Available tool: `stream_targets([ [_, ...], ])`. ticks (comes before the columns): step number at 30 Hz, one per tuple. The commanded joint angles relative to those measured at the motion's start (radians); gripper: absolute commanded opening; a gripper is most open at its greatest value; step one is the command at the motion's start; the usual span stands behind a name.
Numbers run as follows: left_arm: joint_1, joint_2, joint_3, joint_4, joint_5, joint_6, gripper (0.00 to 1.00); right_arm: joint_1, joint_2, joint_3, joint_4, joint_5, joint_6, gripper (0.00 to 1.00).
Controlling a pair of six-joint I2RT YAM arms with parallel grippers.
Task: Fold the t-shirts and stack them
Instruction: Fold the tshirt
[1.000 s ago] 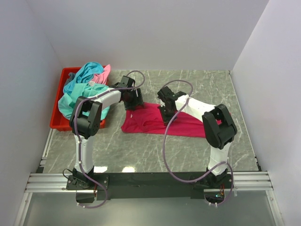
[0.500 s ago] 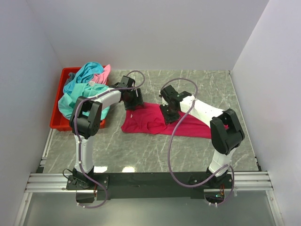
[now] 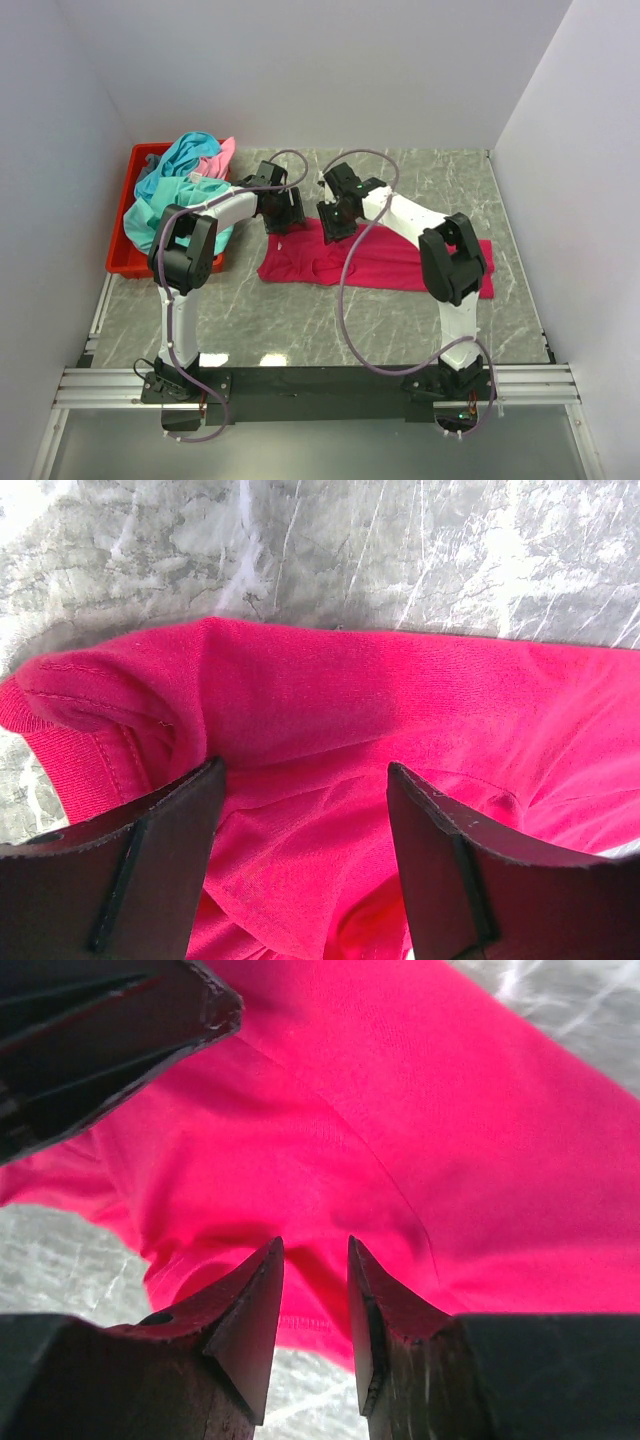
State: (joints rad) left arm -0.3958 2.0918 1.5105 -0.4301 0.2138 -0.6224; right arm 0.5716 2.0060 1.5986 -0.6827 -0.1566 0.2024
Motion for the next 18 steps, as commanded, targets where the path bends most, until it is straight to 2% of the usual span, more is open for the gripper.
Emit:
stream_targets([
  [1,-0.005,0.045,-0.022,-0.079,-0.001,0.009,0.73,0.013,0.039,0.038,0.026,-0.044,0.003,0.4],
  [18,-0.005,0.071,-0.013,-0.081,0.01,0.007,0.73,0.062,-0.046,-0.17,0.043,-0.044,0.002,0.4],
])
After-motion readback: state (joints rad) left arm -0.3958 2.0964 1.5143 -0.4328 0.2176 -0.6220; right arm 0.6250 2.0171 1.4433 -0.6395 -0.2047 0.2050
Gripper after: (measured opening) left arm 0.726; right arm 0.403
